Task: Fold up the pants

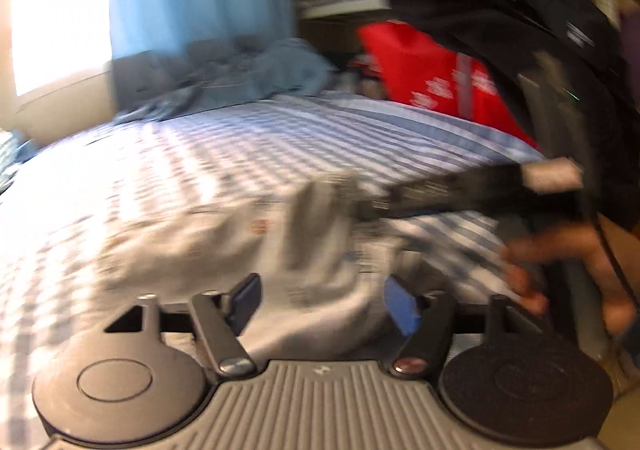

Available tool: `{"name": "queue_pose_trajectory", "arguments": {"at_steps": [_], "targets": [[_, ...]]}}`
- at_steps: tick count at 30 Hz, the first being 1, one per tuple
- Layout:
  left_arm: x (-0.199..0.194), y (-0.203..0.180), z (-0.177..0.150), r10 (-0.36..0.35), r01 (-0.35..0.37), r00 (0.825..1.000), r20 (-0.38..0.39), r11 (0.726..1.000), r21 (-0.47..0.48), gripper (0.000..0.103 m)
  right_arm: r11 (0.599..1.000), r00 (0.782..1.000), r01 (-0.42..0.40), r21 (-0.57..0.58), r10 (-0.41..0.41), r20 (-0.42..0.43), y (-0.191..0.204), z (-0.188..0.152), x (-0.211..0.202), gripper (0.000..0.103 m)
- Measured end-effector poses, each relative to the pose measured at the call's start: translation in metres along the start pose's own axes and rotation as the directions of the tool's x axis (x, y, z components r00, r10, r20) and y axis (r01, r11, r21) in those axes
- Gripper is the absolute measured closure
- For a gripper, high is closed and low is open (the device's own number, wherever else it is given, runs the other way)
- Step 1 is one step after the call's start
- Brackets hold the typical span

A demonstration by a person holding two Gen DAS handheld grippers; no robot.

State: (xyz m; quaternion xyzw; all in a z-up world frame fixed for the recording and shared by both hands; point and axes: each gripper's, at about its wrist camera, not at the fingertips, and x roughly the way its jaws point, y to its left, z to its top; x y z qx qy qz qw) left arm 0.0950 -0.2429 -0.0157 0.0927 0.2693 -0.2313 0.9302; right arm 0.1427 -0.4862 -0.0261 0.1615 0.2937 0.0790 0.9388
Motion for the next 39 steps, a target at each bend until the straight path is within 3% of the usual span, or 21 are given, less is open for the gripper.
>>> {"name": "queue_pose_trajectory", "arguments": {"at_steps": [1,2,5,7,11,14,20,25,29,31,35,39], "targets": [[-0.007,0.014,-0.001,0.05,-0.049,0.999,0.005,0.998,-0.05,0.01,0.999,0.999,0.035,-0.021,-0.034,0.02,0.005,-0.002,-0.004,0.018],[-0.011,0.027,-0.001,0.103,-0.102,0.995,0.008,0.99,-0.098,0.005,0.996,0.997,0.068,-0.048,-0.066,0.046,0.012,-0.006,-0.009,0.008],[-0.02,0.065,-0.009,0.227,-0.221,0.974,0.001,0.95,-0.221,0.004,0.98,0.985,0.144,-0.14,-0.128,0.117,0.035,-0.017,-0.02,0.003],[-0.017,0.09,-0.017,0.286,-0.29,0.956,-0.058,0.912,-0.289,0.004,0.958,0.973,0.202,-0.204,-0.174,0.15,0.05,-0.026,-0.022,0.001],[-0.019,0.12,-0.04,0.335,-0.359,0.933,-0.13,0.861,-0.359,0.004,0.875,0.93,0.358,-0.327,-0.303,0.206,0.066,-0.048,-0.018,0.001],[-0.022,0.122,-0.057,0.319,-0.355,0.935,-0.157,0.866,-0.353,0.004,0.838,0.907,0.418,-0.352,-0.362,0.215,0.061,-0.066,-0.017,0.001],[-0.041,0.113,-0.091,0.334,-0.351,0.936,-0.11,0.897,-0.27,0.001,0.843,0.892,0.441,-0.309,-0.372,0.257,0.054,-0.093,-0.024,0.001],[-0.043,0.111,-0.092,0.329,-0.345,0.938,-0.106,0.902,-0.258,0.001,0.861,0.881,0.45,-0.239,-0.384,0.277,0.054,-0.102,-0.029,0.001],[-0.047,0.116,-0.083,0.316,-0.343,0.938,-0.141,0.906,-0.249,0.001,0.84,0.865,0.481,-0.25,-0.408,0.293,0.064,-0.101,-0.037,0.001],[-0.05,0.12,-0.074,0.319,-0.338,0.941,-0.114,0.898,-0.282,0.001,0.824,0.853,0.498,-0.271,-0.408,0.325,0.072,-0.094,-0.04,0.001],[-0.035,0.125,-0.046,0.332,-0.327,0.942,-0.042,0.889,-0.319,0.001,0.819,0.864,0.468,-0.33,-0.347,0.365,0.086,-0.066,-0.028,0.001],[0.0,0.129,-0.004,0.344,-0.323,0.939,0.022,0.9,-0.292,0.001,0.732,0.852,0.504,-0.458,-0.333,0.405,0.098,-0.039,0.01,0.001]]}}
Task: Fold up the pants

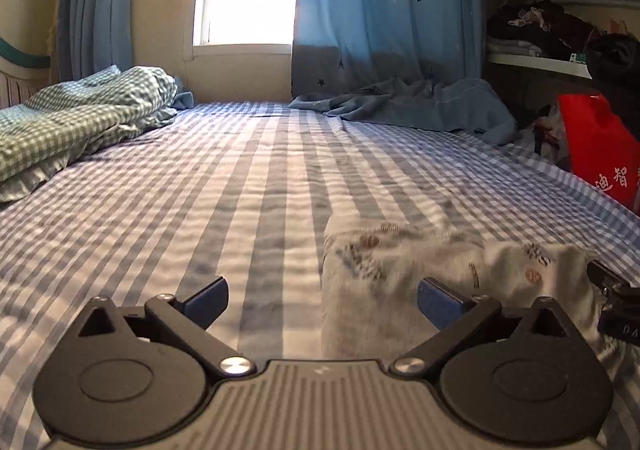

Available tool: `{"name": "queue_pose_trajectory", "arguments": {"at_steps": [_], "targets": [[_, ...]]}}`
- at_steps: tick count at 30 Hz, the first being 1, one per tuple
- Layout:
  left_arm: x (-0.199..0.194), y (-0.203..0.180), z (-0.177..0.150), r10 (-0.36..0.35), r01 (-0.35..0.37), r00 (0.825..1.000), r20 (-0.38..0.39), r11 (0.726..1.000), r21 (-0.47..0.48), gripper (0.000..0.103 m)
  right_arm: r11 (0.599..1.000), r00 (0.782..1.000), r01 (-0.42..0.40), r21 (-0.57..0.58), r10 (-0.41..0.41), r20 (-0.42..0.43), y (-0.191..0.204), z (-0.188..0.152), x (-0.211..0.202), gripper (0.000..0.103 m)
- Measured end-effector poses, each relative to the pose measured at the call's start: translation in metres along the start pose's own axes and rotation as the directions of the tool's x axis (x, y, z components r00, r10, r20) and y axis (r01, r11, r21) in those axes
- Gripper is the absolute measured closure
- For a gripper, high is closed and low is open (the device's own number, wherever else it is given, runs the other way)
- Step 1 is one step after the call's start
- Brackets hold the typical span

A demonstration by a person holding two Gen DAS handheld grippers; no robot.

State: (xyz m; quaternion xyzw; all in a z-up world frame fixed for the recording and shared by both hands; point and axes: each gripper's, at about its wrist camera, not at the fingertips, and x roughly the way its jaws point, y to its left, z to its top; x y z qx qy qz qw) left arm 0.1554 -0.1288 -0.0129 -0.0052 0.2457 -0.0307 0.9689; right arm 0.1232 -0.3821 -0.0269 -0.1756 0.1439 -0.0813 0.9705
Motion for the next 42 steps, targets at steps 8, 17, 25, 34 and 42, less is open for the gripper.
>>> {"name": "queue_pose_trajectory", "arguments": {"at_steps": [8,17,25,34,42], "targets": [[0.097,-0.02,0.03,0.05,-0.048,0.998,-0.041,0.998,0.044,0.001,0.967,0.987,0.128,-0.222,-0.145,-0.063,0.01,-0.01,0.069,0.001],[0.133,-0.001,0.013,0.028,-0.043,0.981,-0.19,0.996,-0.072,0.0,0.982,0.986,0.085,-0.171,-0.107,-0.126,0.007,-0.019,0.081,0.001],[0.134,-0.002,0.014,0.034,-0.048,0.98,-0.197,0.997,-0.066,0.0,0.973,0.986,0.107,-0.203,-0.13,-0.103,0.012,-0.02,0.077,0.001],[0.133,0.0,0.017,0.023,-0.039,0.979,-0.204,0.996,-0.075,0.0,0.955,0.984,0.151,-0.255,-0.171,-0.058,0.021,-0.022,0.072,0.001],[0.084,0.007,0.015,0.05,-0.062,0.983,-0.175,0.996,-0.061,0.0,0.997,0.996,0.081,-0.016,-0.08,0.03,0.004,0.01,0.028,0.001]]}}
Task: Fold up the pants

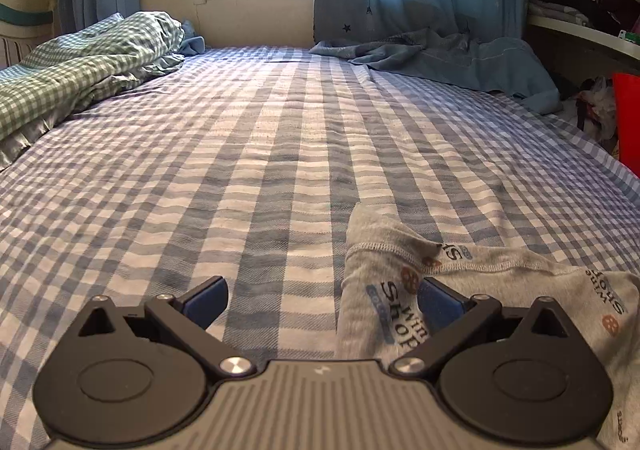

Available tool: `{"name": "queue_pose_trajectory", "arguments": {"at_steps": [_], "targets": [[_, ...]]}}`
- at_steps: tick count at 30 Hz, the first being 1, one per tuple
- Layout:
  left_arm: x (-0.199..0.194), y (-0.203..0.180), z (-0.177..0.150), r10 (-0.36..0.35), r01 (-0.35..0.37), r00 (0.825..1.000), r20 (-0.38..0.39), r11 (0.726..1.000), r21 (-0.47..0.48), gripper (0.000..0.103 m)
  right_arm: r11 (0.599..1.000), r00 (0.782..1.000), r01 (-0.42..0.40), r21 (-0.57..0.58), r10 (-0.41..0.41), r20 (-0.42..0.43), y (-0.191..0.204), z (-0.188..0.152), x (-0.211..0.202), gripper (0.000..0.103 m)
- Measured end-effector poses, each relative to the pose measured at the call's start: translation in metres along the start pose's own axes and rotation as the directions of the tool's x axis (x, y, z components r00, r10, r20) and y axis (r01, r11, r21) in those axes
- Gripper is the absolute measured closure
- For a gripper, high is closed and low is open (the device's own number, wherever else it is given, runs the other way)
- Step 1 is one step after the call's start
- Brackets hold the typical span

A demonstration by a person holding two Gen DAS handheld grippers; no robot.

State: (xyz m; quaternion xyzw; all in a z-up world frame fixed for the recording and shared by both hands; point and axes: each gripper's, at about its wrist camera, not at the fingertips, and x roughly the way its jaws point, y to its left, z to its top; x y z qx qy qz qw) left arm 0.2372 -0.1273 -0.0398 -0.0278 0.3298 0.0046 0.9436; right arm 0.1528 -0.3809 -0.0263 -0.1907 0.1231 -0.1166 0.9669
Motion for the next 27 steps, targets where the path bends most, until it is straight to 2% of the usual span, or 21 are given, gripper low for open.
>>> {"name": "queue_pose_trajectory", "arguments": {"at_steps": [2,4,7,10,14,17,21,24,27], "targets": [[-0.013,0.003,-0.008,0.002,-0.002,1.0,0.008,1.0,-0.001,0.0,0.997,0.997,-0.078,0.008,0.078,-0.02,0.009,0.008,0.003,0.001],[-0.025,0.005,-0.017,0.001,-0.001,1.0,0.016,1.0,0.007,0.0,0.989,0.989,-0.136,-0.053,0.133,-0.071,0.027,0.009,0.014,0.001],[-0.039,0.007,-0.03,0.005,-0.005,1.0,0.017,0.999,0.043,0.0,0.967,0.978,-0.168,-0.191,0.138,-0.158,0.056,-0.004,0.027,0.001],[-0.05,0.009,-0.04,0.009,-0.011,1.0,0.024,0.998,0.069,0.0,0.971,0.984,-0.149,-0.184,0.127,-0.124,0.054,-0.003,0.017,0.001],[-0.064,0.012,-0.047,-0.031,0.03,0.999,0.015,0.997,0.068,0.0,0.984,0.989,-0.135,-0.115,0.128,-0.07,0.032,0.0,-0.013,0.001],[-0.078,0.013,-0.054,-0.103,0.099,0.994,0.033,0.991,0.087,0.0,0.986,0.987,-0.157,-0.063,0.154,-0.052,0.017,-0.009,-0.042,0.001],[-0.084,0.013,-0.067,-0.215,0.212,0.976,0.018,0.971,0.115,0.0,0.98,0.976,-0.19,0.054,0.194,-0.1,0.004,-0.034,-0.067,0.001],[-0.081,0.01,-0.08,-0.222,0.22,0.975,-0.001,0.965,0.141,0.0,0.966,0.963,-0.187,0.178,0.216,-0.161,-0.003,-0.054,-0.072,0.001],[-0.079,0.014,-0.095,-0.222,0.22,0.975,0.003,0.966,0.134,0.001,0.923,0.953,-0.183,0.338,0.251,-0.172,-0.014,-0.069,-0.076,0.001]]}}
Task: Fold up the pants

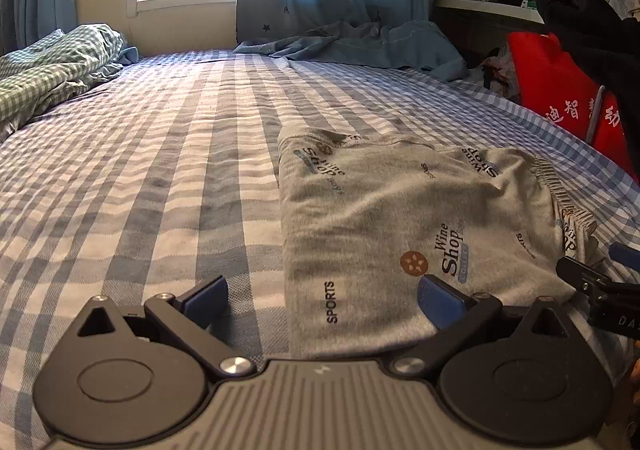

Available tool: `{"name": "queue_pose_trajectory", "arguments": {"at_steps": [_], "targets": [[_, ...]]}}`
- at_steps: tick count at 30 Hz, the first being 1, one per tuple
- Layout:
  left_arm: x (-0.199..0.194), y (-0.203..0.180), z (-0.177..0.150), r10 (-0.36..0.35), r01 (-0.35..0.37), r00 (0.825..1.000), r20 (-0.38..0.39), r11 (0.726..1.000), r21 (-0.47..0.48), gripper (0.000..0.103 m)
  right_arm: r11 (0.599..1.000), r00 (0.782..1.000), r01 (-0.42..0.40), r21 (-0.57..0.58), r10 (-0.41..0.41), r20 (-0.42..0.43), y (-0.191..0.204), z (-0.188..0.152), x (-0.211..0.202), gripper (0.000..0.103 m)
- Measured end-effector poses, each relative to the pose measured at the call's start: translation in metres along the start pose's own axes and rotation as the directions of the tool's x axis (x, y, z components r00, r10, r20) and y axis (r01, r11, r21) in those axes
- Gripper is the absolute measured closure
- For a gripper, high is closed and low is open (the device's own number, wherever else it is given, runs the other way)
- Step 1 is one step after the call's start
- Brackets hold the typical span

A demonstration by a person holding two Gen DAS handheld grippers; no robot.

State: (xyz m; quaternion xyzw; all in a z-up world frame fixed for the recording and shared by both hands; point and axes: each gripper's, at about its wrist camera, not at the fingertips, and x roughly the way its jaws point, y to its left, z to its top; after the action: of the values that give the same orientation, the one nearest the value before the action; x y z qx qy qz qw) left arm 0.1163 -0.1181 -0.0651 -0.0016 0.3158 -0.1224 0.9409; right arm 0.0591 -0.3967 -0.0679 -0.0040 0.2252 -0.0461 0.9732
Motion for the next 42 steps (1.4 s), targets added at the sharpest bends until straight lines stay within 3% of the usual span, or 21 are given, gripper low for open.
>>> {"name": "queue_pose_trajectory", "arguments": {"at_steps": [2,7,12,14,16,18,21,25,26,29,36,42], "targets": [[-0.003,0.003,-0.003,-0.017,0.017,1.0,0.02,1.0,-0.023,0.0,0.997,1.0,-0.022,0.08,0.023,-0.007,-0.006,-0.006,-0.001,0.001],[-0.004,0.007,-0.003,-0.03,0.031,0.999,0.021,0.999,-0.031,0.0,0.998,1.0,-0.028,0.064,0.028,-0.001,-0.003,-0.006,-0.007,0.001],[-0.004,0.009,0.011,-0.045,0.045,0.999,0.029,0.999,-0.02,0.0,0.977,0.987,-0.158,0.142,0.158,0.01,-0.026,0.014,-0.006,0.001],[-0.002,0.011,0.022,-0.051,0.052,0.997,0.056,0.999,-0.018,0.0,0.951,0.969,-0.24,0.194,0.248,-0.016,-0.04,0.024,0.005,0.001],[0.0,0.013,0.031,-0.073,0.074,0.994,0.087,0.997,-0.013,0.0,0.912,0.936,-0.316,0.26,0.345,-0.073,-0.053,0.032,0.022,0.0],[0.007,0.013,0.038,-0.101,0.101,0.989,0.105,0.995,0.006,0.0,0.885,0.913,-0.35,0.308,0.396,-0.101,-0.062,0.036,0.035,0.001],[0.023,0.011,0.04,-0.106,0.105,0.992,0.07,0.994,0.026,0.0,0.852,0.886,-0.4,0.339,0.454,-0.096,-0.072,0.038,0.045,0.0],[0.045,0.016,0.036,-0.131,0.13,0.991,-0.037,0.991,-0.038,0.0,0.817,0.864,-0.433,0.381,0.496,-0.08,-0.08,0.039,0.047,0.0],[0.045,0.017,0.035,-0.135,0.134,0.99,-0.032,0.99,-0.042,0.0,0.811,0.861,-0.44,0.385,0.504,-0.077,-0.08,0.039,0.046,0.0],[0.045,0.018,0.033,-0.135,0.134,0.99,-0.03,0.99,-0.042,0.0,0.818,0.86,-0.45,0.358,0.505,-0.071,-0.079,0.037,0.044,0.001],[0.045,0.014,0.031,-0.116,0.116,0.993,-0.035,0.993,-0.018,0.0,0.848,0.885,-0.431,0.307,0.465,-0.041,-0.069,0.03,0.041,0.0],[0.045,0.017,0.031,-0.132,0.131,0.991,-0.03,0.991,-0.036,0.0,0.811,0.874,-0.434,0.393,0.484,-0.034,-0.077,0.034,0.049,0.0]]}}
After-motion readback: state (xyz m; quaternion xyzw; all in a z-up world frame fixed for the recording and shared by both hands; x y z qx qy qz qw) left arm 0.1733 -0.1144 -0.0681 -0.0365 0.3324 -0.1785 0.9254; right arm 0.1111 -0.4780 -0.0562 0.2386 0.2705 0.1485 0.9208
